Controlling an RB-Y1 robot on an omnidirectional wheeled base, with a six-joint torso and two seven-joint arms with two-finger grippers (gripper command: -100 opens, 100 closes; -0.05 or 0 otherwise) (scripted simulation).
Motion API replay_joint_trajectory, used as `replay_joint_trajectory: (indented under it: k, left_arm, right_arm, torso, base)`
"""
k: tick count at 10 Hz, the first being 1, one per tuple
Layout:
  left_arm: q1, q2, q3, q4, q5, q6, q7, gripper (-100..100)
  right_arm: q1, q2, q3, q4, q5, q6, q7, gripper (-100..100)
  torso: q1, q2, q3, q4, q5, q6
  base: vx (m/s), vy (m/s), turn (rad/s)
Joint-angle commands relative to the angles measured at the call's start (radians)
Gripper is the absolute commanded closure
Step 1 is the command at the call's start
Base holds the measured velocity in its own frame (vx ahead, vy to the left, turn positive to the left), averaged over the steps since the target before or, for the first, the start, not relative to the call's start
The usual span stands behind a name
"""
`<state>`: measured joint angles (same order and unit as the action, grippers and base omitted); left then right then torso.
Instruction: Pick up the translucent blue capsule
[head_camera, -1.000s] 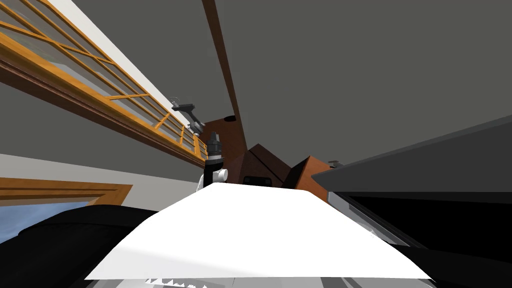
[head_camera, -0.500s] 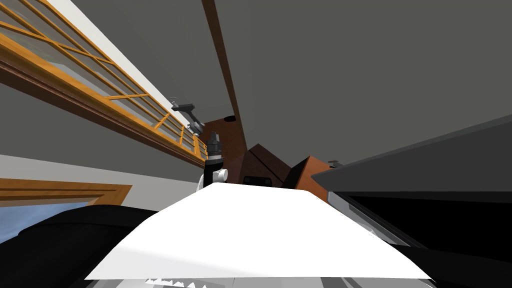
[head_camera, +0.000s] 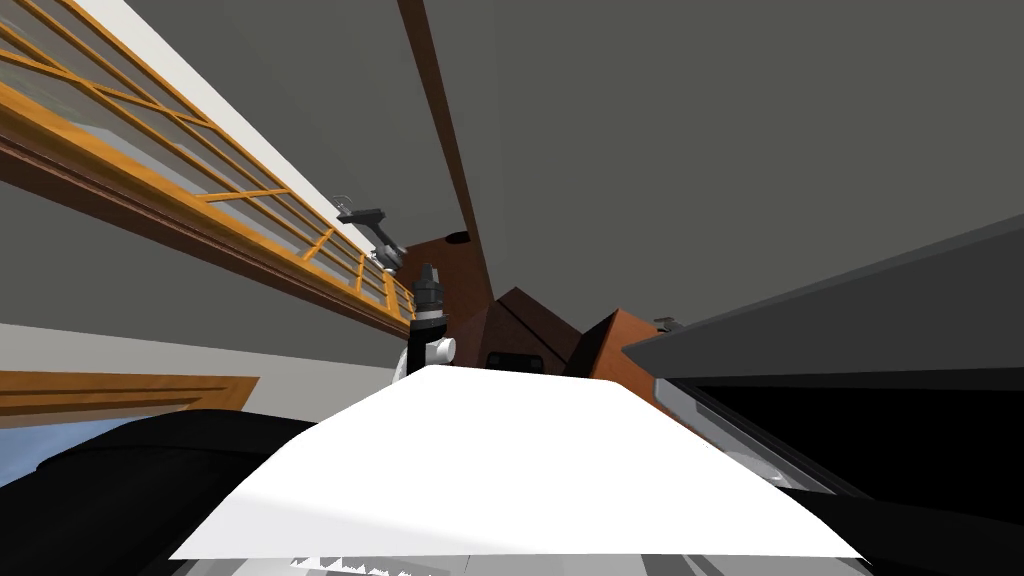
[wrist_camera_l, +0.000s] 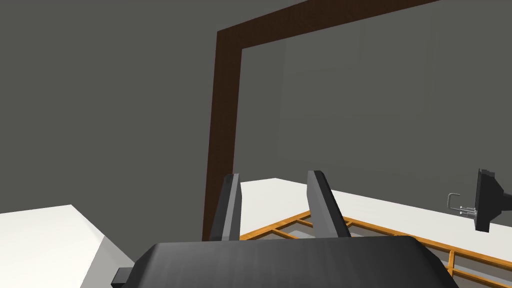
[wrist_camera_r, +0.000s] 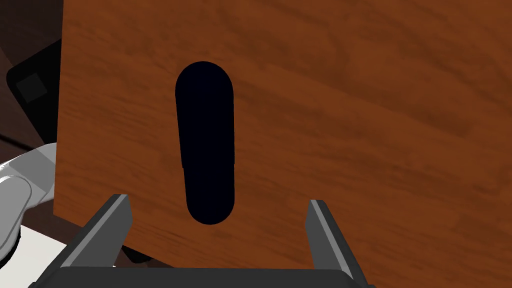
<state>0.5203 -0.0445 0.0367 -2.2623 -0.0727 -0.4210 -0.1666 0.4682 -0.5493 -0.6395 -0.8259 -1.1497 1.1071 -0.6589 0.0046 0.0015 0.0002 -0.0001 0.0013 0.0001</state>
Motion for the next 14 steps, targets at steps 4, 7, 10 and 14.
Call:
replay_joint_trajectory:
  k: [4,7,10,14]
  left_arm:
    - [0.000,0.000,0.000,0.000,0.000,0.000,0.000,0]
    - [0.000,0.000,0.000,0.000,0.000,0.000,0.000,0]
    - [0.000,0.000,0.000,0.000,0.000,0.000,0.000,0]
    - [0.000,0.000,0.000,0.000,0.000,0.000,0.000,0]
  right_arm:
    - [0.018,-0.037,-0.083,0.010,-0.025,-0.017,0.004,-100]
    - [-0.013,-0.098,-0.095,-0.006,-0.009,-0.049,-0.002,-100]
    - [-0.032,-0.090,-0.033,-0.007,0.034,-0.069,-0.003,-100]
    - [-0.020,-0.037,0.017,0.008,0.056,-0.067,-0.005,-100]
  torso:
    - [0.000,0.000,0.000,0.000,0.000,0.000]
    - [0.000,-0.002,-0.001,0.000,0.000,-0.001]
    - [-0.004,-0.009,-0.005,-0.002,-0.001,-0.001]
    - [-0.008,-0.003,-0.002,-0.001,-0.002,0.000]
  base:
    - [-0.020,0.055,-0.057]
    - [0.015,0.045,-0.003]
    - [0.112,-0.009,0.082]
    - [0.037,-0.071,0.032]
